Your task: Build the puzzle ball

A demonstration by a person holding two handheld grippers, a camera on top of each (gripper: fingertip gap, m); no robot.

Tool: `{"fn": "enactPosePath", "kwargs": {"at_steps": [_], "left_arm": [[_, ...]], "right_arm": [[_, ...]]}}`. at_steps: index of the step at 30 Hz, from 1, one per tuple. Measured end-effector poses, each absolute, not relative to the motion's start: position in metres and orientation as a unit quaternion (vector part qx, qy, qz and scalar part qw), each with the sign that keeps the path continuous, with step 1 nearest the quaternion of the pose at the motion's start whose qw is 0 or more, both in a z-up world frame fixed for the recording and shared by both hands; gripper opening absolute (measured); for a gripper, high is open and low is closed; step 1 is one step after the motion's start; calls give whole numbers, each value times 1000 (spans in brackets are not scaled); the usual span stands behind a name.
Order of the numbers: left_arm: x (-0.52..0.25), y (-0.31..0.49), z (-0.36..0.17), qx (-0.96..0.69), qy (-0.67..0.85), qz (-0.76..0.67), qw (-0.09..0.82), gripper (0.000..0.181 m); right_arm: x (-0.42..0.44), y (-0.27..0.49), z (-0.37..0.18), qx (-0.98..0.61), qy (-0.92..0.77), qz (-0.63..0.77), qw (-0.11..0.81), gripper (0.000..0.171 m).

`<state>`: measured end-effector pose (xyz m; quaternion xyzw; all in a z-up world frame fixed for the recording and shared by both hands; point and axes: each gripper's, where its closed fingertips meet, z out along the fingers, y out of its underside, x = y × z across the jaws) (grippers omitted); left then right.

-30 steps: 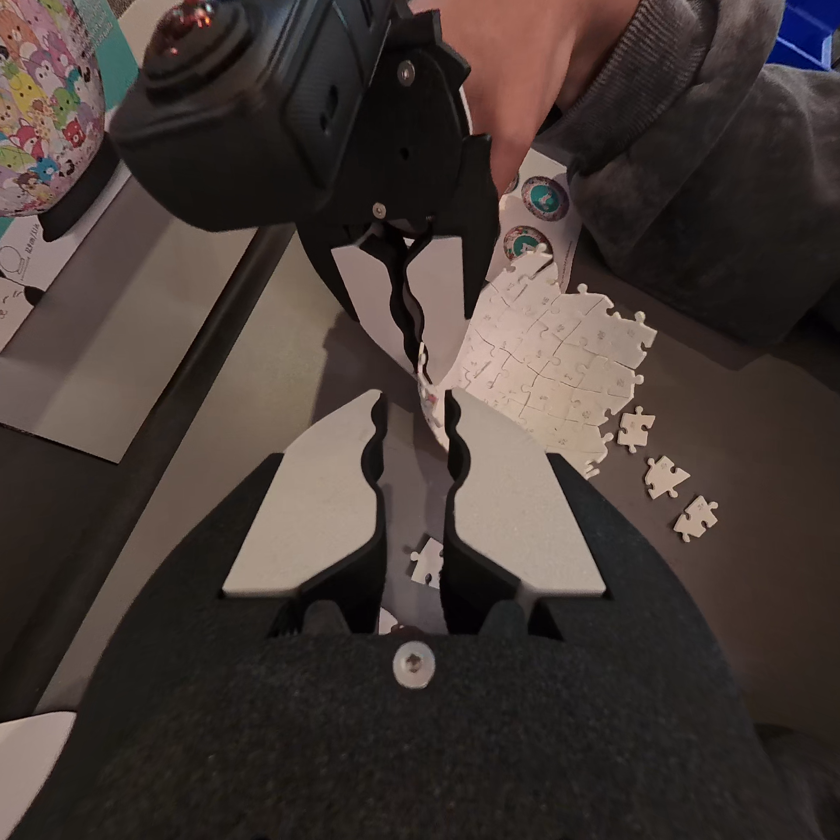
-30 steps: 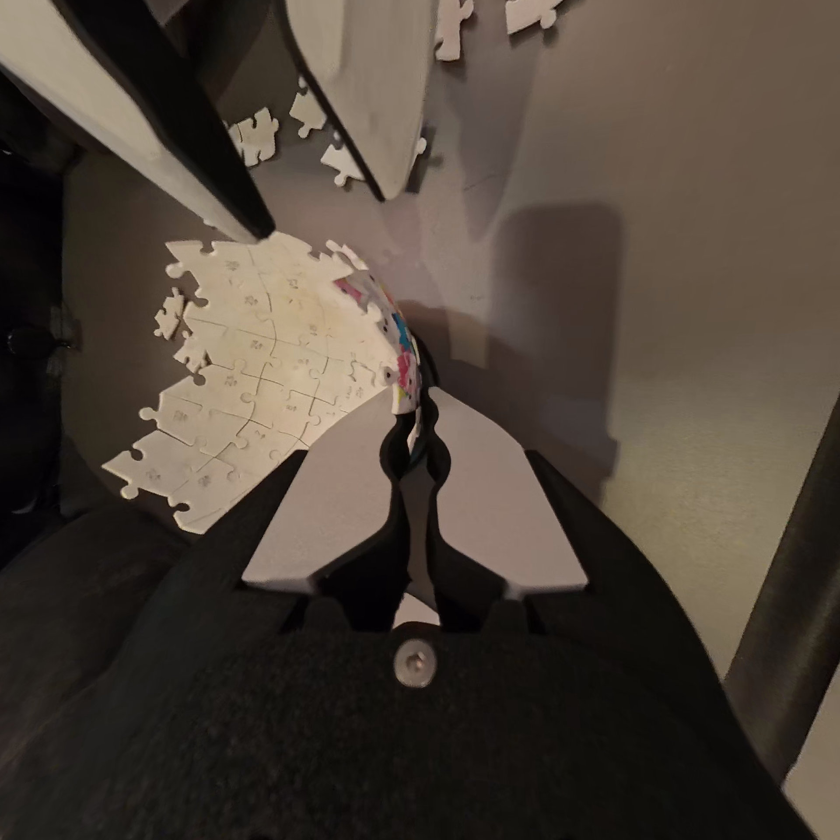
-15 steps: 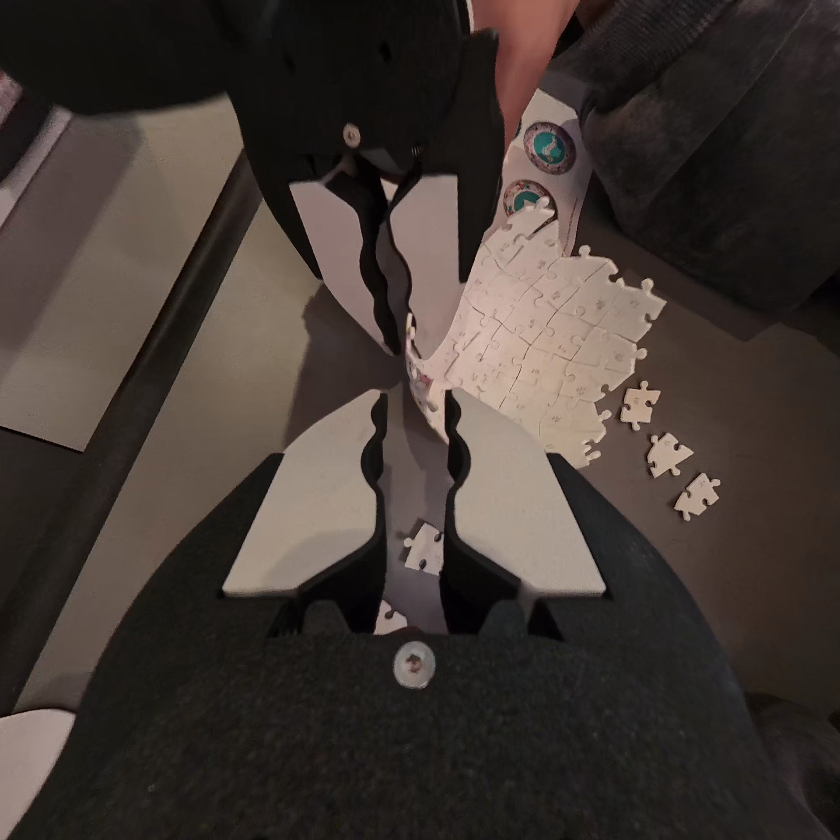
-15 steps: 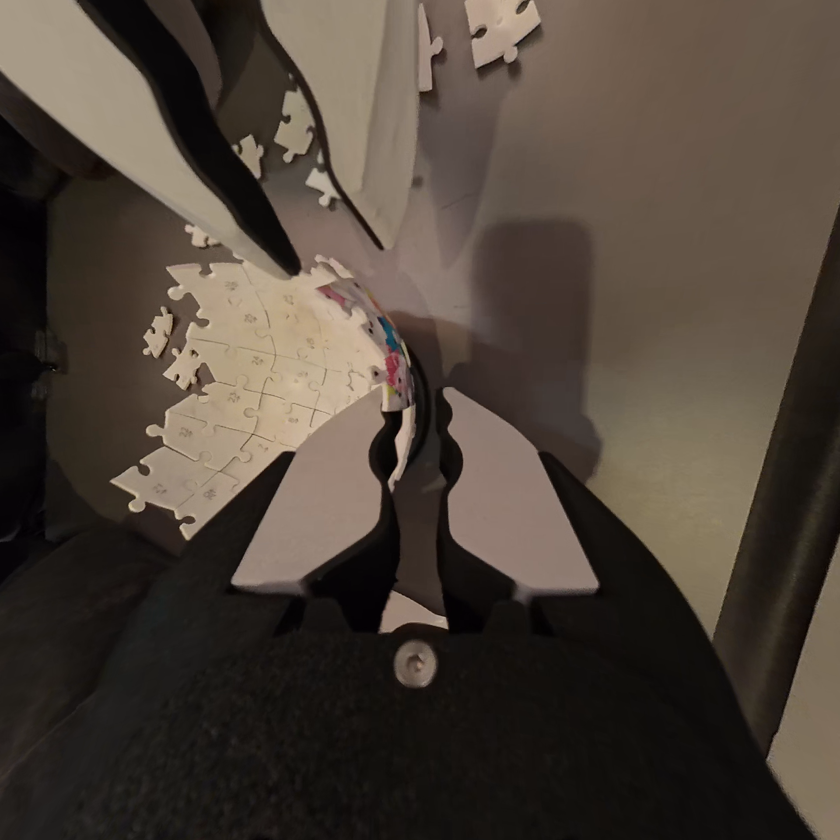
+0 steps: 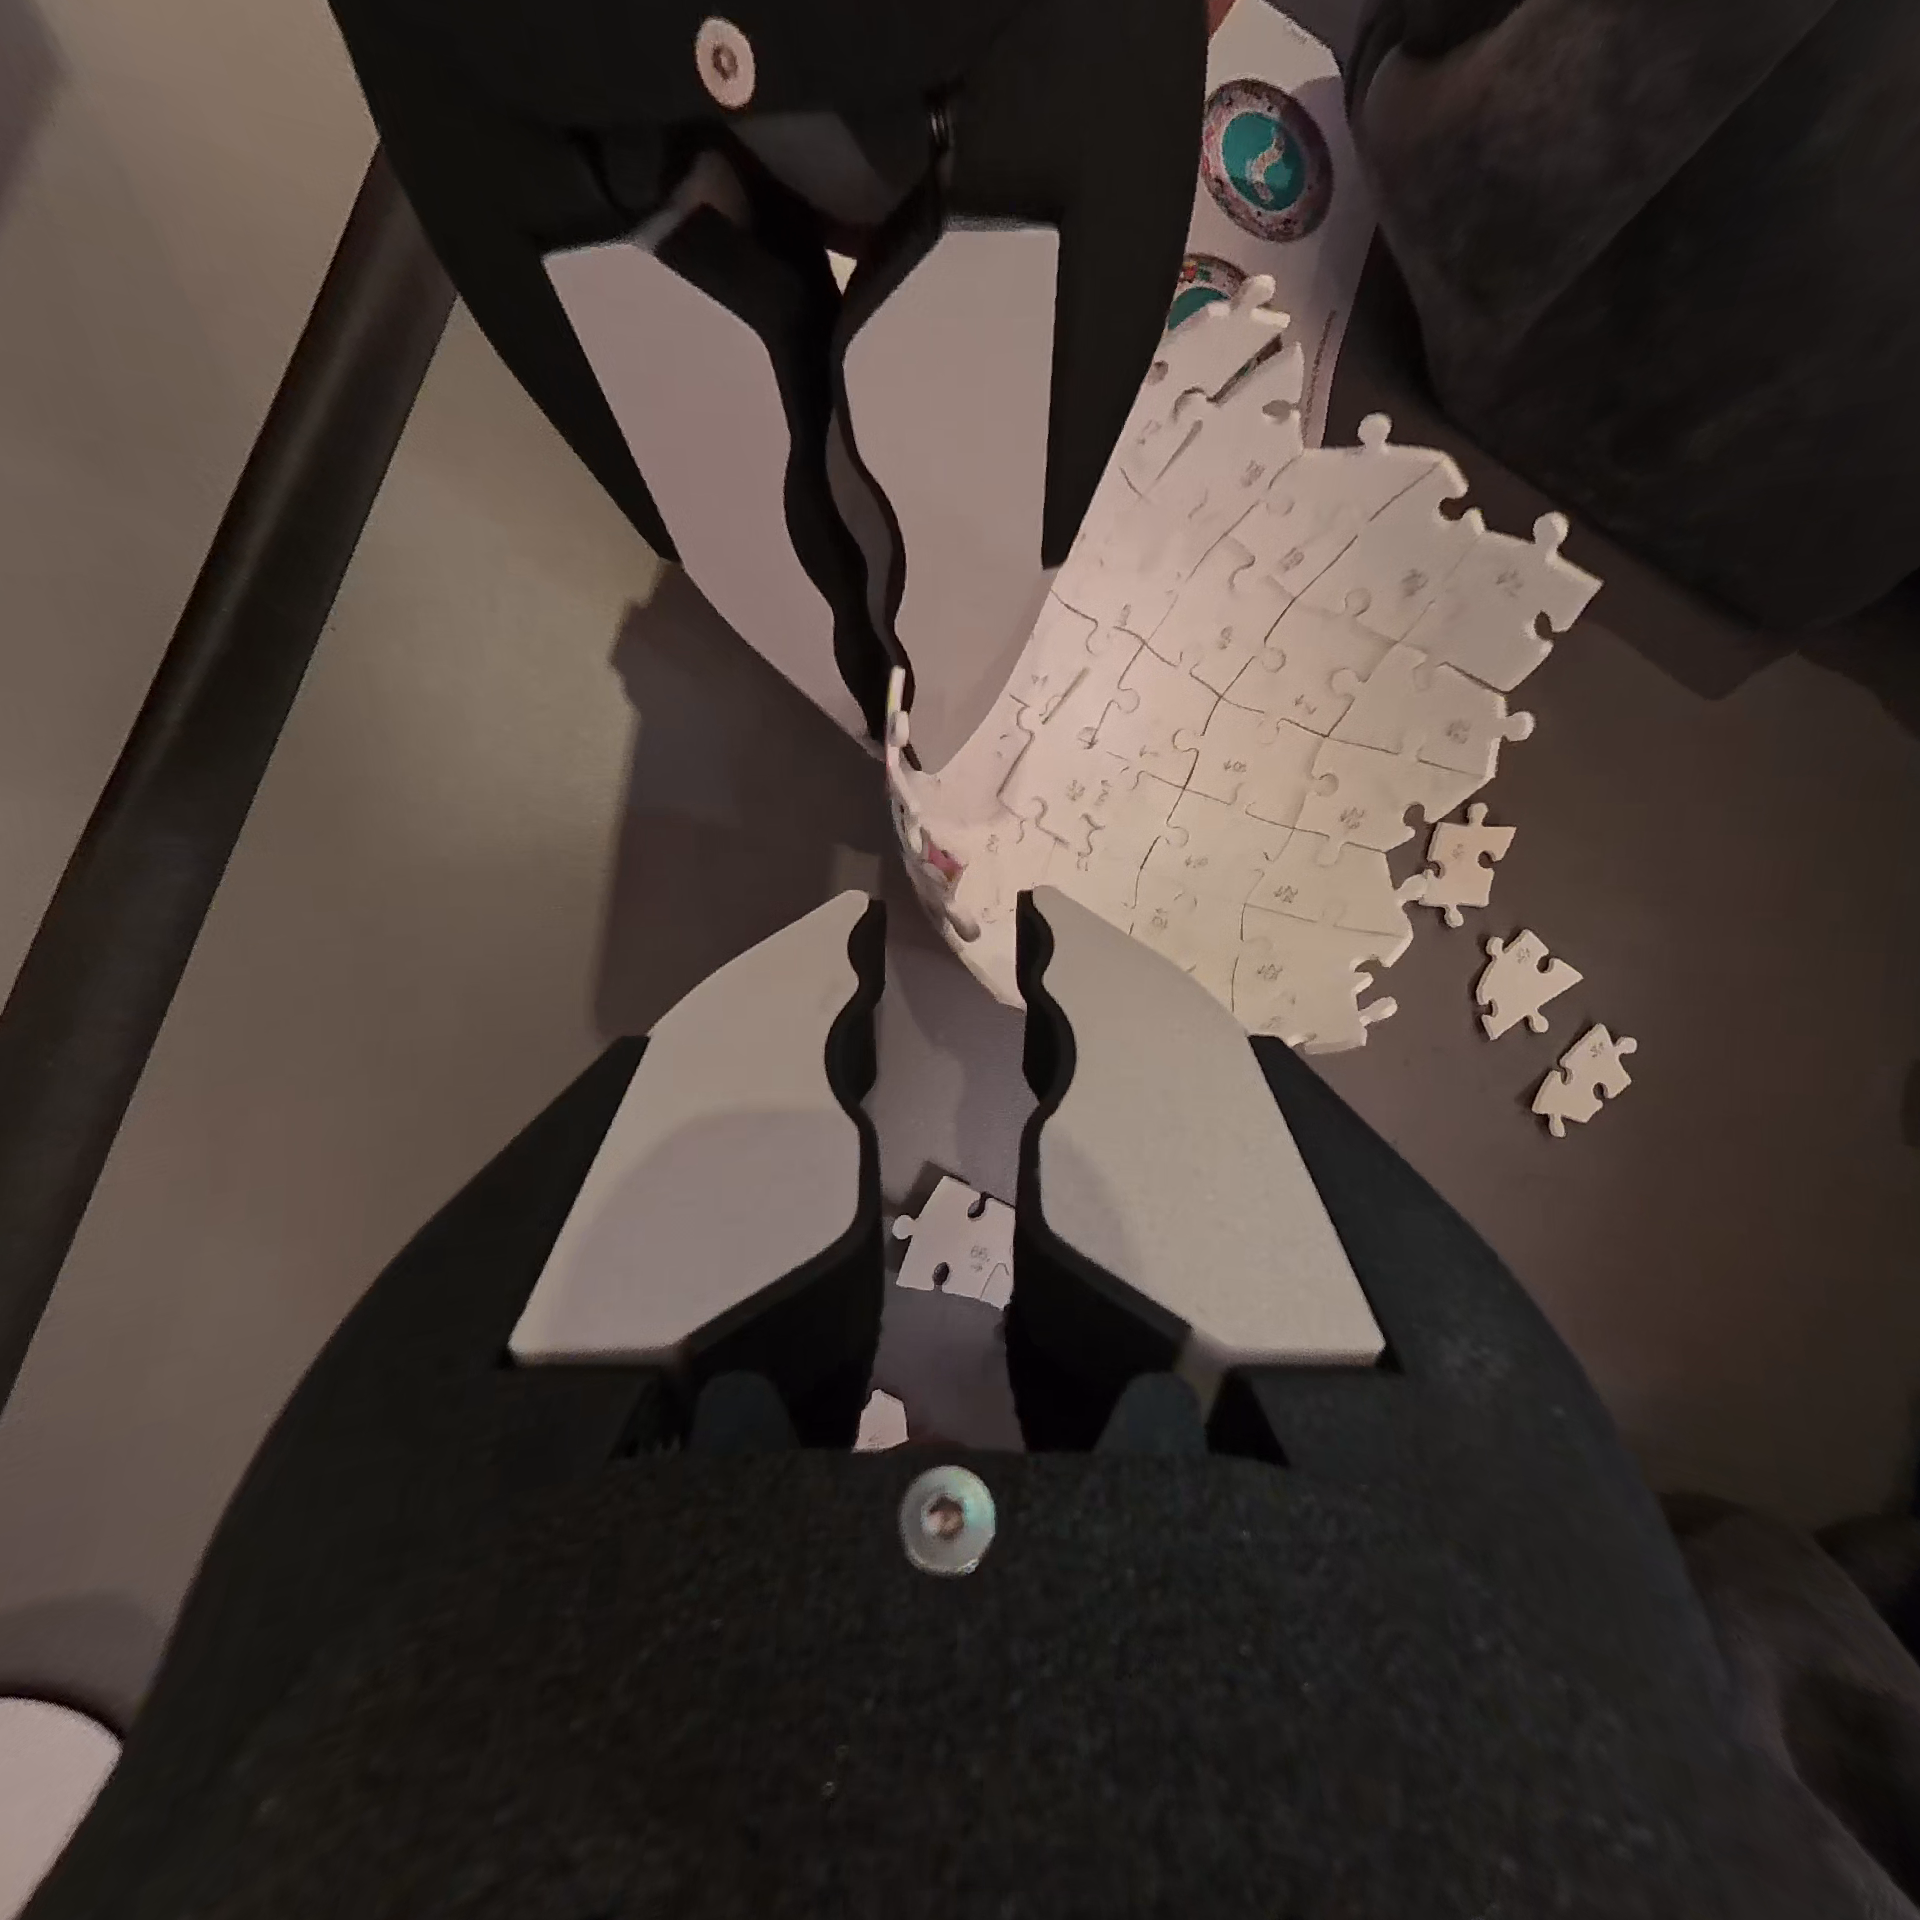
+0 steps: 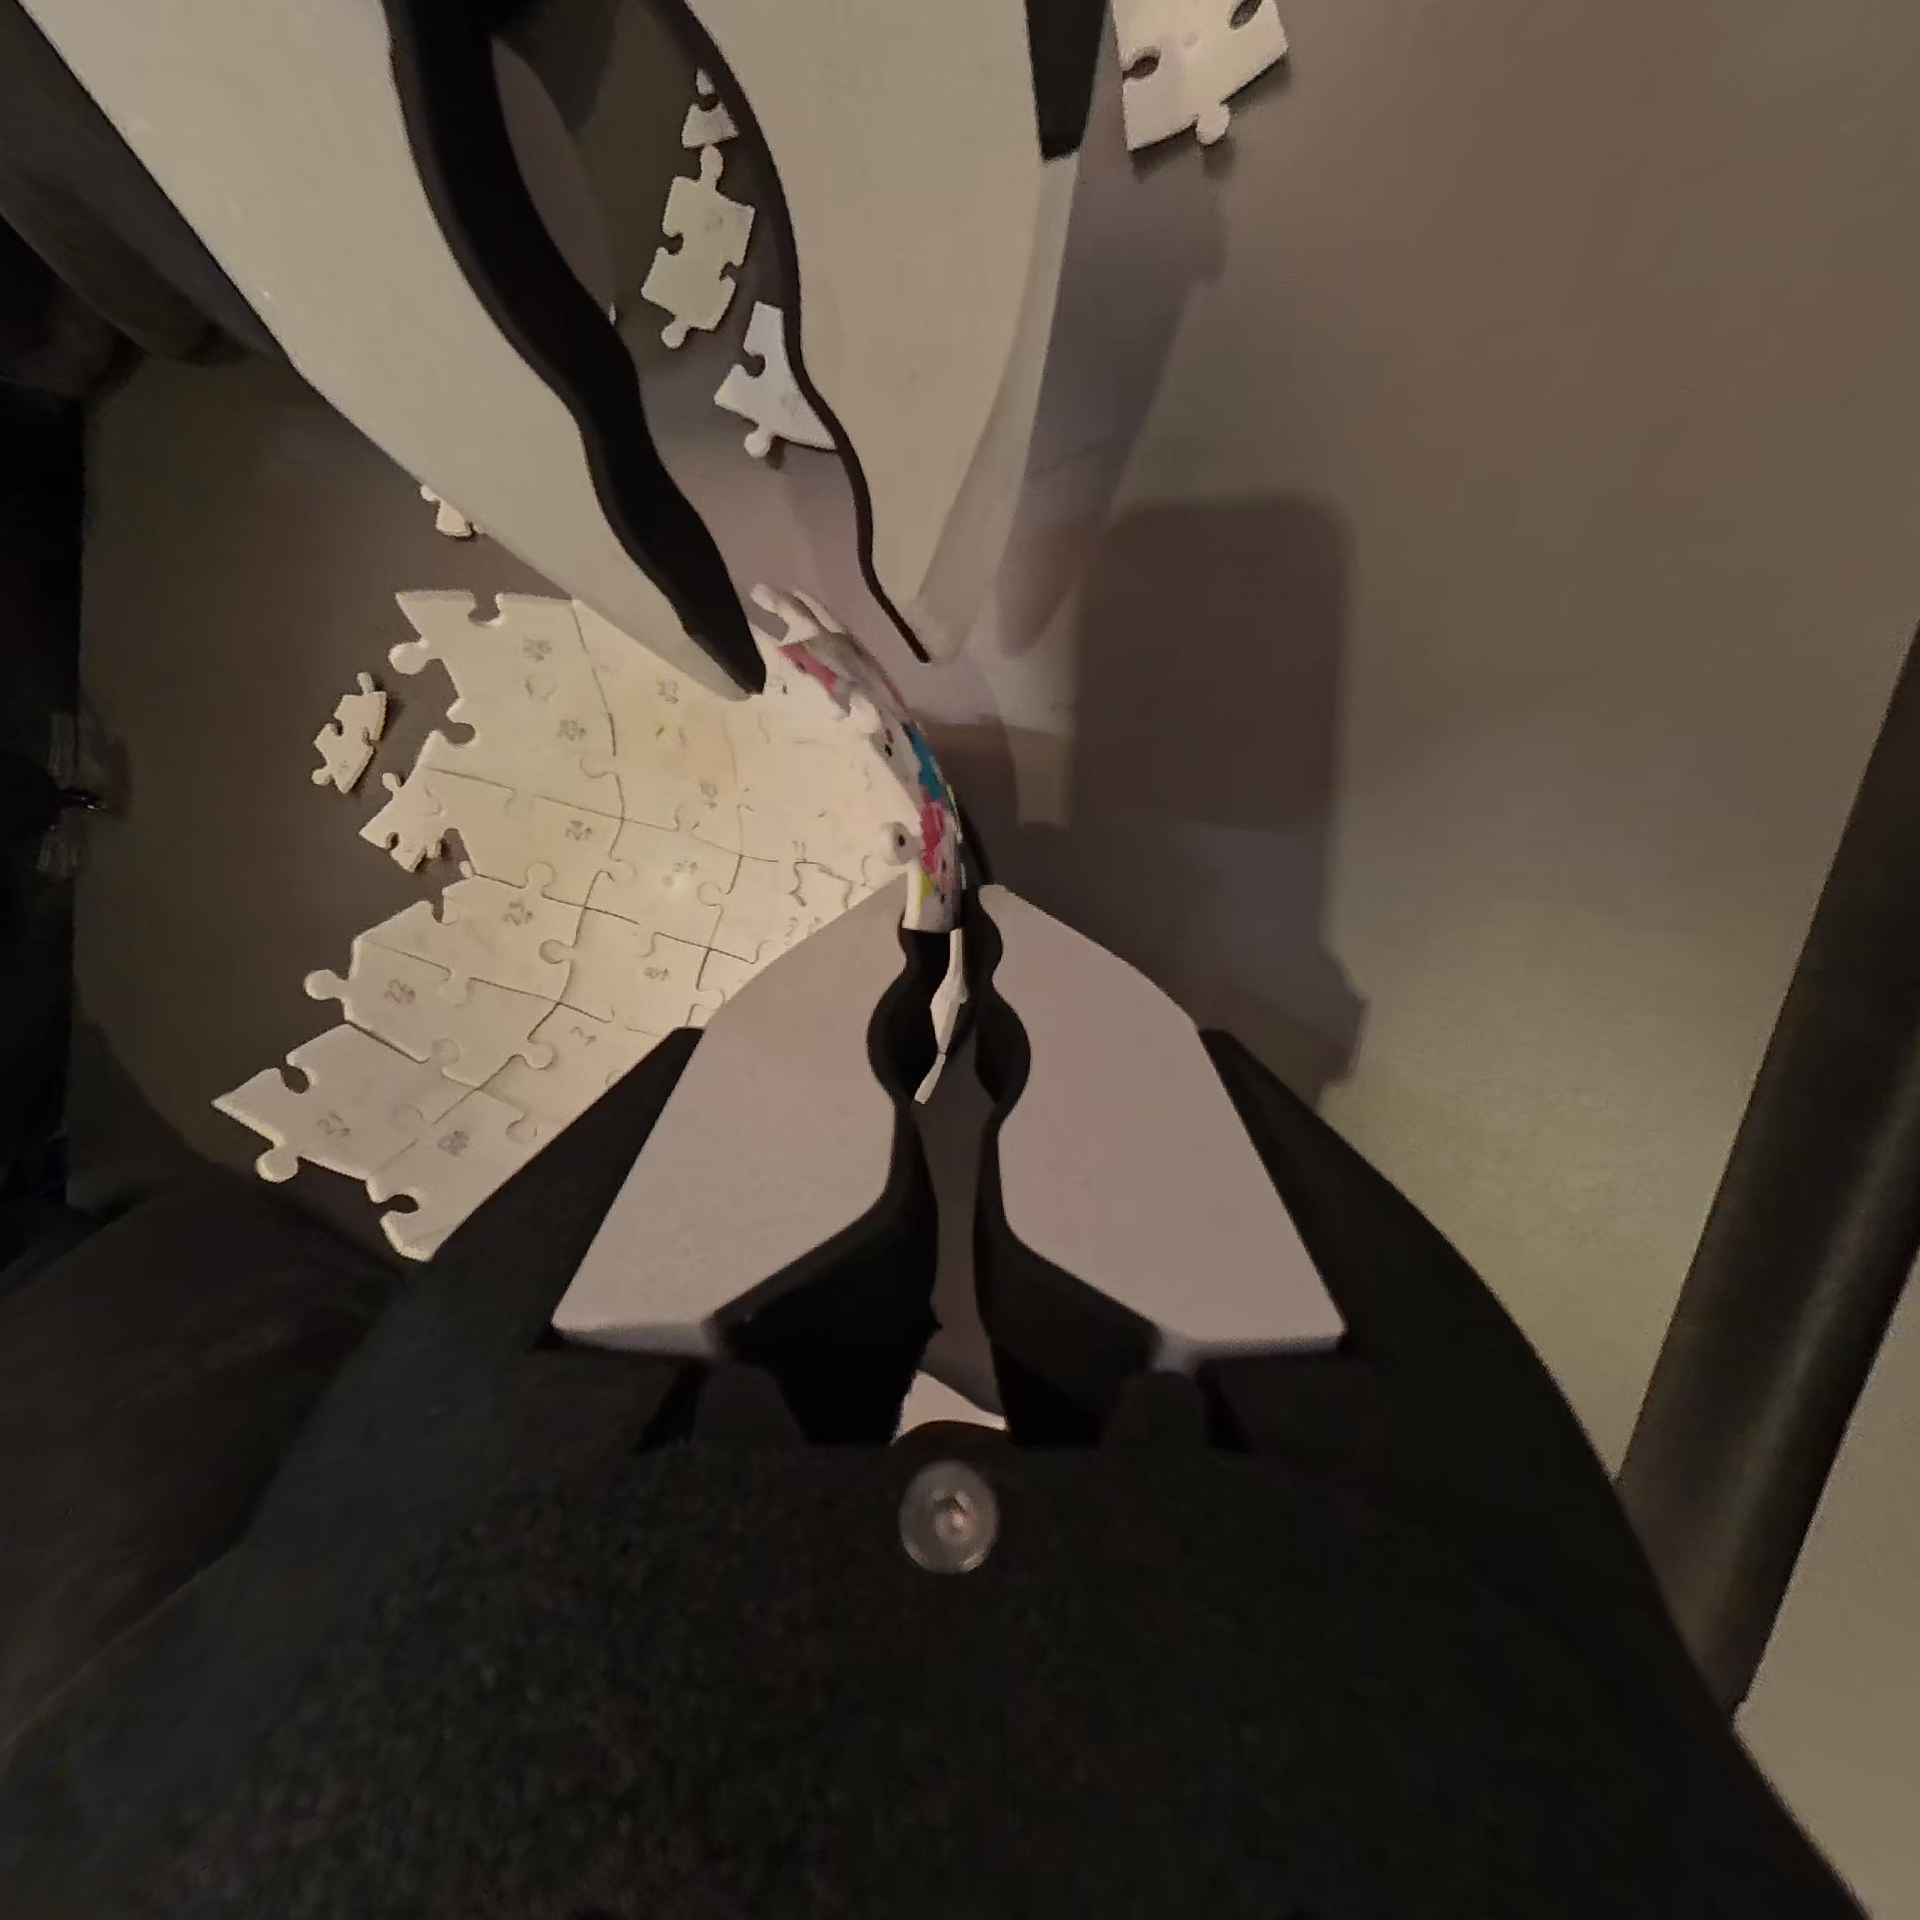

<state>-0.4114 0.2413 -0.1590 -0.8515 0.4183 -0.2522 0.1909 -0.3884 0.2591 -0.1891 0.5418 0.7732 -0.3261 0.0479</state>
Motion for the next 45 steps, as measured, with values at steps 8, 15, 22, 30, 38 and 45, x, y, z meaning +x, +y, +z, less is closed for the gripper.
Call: {"fn": "enactPosePath", "kwargs": {"at_steps": [8, 15, 22, 30, 38, 45], "left_arm": [[-411, 241, -161, -853, 419, -249, 187, 24], [-420, 247, -149, -855, 409, -237, 214, 25], [-426, 248, -77, -822, 387, -223, 353, 32], [-404, 202, -56, -782, 464, -147, 390, 48], [-363, 188, -120, -741, 639, -83, 192, 48], [-363, 219, -156, -722, 682, -46, 106, 42]], "right_arm": [[-391, 263, -187, 547, 770, -327, 28, 8], [-369, 288, -159, 596, 749, -287, -35, 22], [-350, 272, -56, 586, 739, -215, -252, 24], [-331, 214, -33, 621, 628, -252, -395, 44], [-288, 153, -128, 641, 549, -298, -446, 45], [-263, 135, -145, 649, 556, -280, -437, 50]]}}
